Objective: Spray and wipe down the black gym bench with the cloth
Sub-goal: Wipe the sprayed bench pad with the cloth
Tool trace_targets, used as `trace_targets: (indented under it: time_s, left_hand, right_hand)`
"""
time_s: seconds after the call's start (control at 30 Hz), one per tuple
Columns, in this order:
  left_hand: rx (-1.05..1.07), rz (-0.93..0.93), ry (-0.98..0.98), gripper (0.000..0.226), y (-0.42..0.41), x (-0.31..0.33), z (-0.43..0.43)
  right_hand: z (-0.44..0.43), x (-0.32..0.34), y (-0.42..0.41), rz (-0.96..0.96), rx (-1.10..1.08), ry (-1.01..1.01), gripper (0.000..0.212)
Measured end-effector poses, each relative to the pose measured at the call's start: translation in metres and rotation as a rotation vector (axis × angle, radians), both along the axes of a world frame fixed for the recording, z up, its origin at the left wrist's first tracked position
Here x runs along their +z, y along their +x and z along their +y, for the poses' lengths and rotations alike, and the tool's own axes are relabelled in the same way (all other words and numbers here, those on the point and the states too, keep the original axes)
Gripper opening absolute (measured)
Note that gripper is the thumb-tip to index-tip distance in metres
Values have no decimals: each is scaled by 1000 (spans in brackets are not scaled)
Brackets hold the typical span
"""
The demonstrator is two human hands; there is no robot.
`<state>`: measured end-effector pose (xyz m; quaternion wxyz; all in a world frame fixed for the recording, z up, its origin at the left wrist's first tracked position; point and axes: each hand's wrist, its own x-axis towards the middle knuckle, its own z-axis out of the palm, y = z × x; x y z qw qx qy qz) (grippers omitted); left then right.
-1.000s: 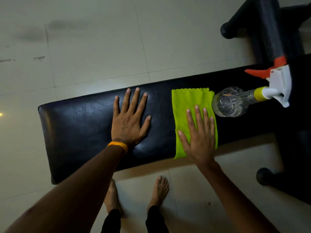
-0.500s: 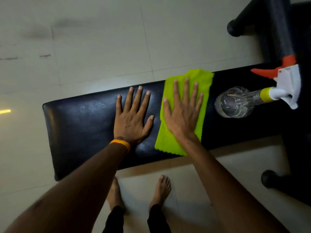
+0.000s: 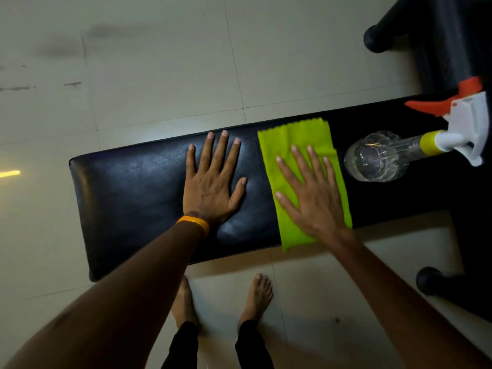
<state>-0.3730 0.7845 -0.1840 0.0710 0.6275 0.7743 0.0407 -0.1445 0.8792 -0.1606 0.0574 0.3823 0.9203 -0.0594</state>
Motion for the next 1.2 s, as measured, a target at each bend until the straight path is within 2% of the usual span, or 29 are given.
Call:
trace_targets:
  time_s: [0.1,0.2,0.23,0.33,0.4,0.43,0.53,0.57,0.63,0.73,0.77,0.8,0.83,0.93,0.97,1.0,1.03,1.1,1.2]
  left_hand:
    - [-3,6,-6,75,-1,0,0]
    - [-1,-7,-25,75,0,1,0]
    - [2,-13,-31,76,0,2,1]
    - [10,-38,-20,75,0,4,1]
    - [16,-41,0,75,-2,4,-2]
    - [12,-44,5,74,-2,3,-3]
    - [6,-92,23,72,-3,7,-5]
    - [13,-119,32,70,-6,9,-10]
    - [60,-141,43,67,-21,13,-29]
    - [192,-98,24,67,-64,14,-83]
    - [223,-77,12,67,-81,14,-102]
    - [245,-64,-3,68,-96,15,-118]
    - [259,-63,-16,68,-107,16,-129]
    - [287,-94,-13,69,-120,16,-141]
    - [289,-97,-9,69,-119,15,-140]
    - [290,-98,-4,69,-117,14,-139]
    - [293,-98,4,69,-116,14,-139]
    - [293,-108,29,68,-117,13,-140]
    - [281,-115,48,66,-120,12,-144]
  right_hand:
    - [28,-4,-40,43,-222,49,66]
    - [10,-5,-65,42,-404,88,66]
    - [-1,-5,-64,29,-361,83,67]
    - [-11,-1,-44,19,-38,47,68]
    - [4,-4,-33,28,21,37,68]
    - [9,-5,-33,51,-89,43,68]
    - [-7,-8,-57,109,-610,90,68]
    - [-22,-7,-70,106,-668,94,68]
    - [-53,-4,-83,65,-523,74,70]
    - [-55,2,-66,15,-25,14,69]
    - [-42,2,-61,20,47,5,68]
    - [-30,1,-60,23,32,9,67]
    - [-21,-2,-63,36,-83,25,66]
    - [-35,-5,-107,143,-678,59,64]
    - [-56,-4,-131,175,-798,71,65]
    - [-80,-2,-153,193,-810,65,65]
    - [-104,-2,-172,192,-715,52,65]
    - [-139,-4,-192,129,-308,7,62]
    - [-92,-4,-184,80,267,-26,61]
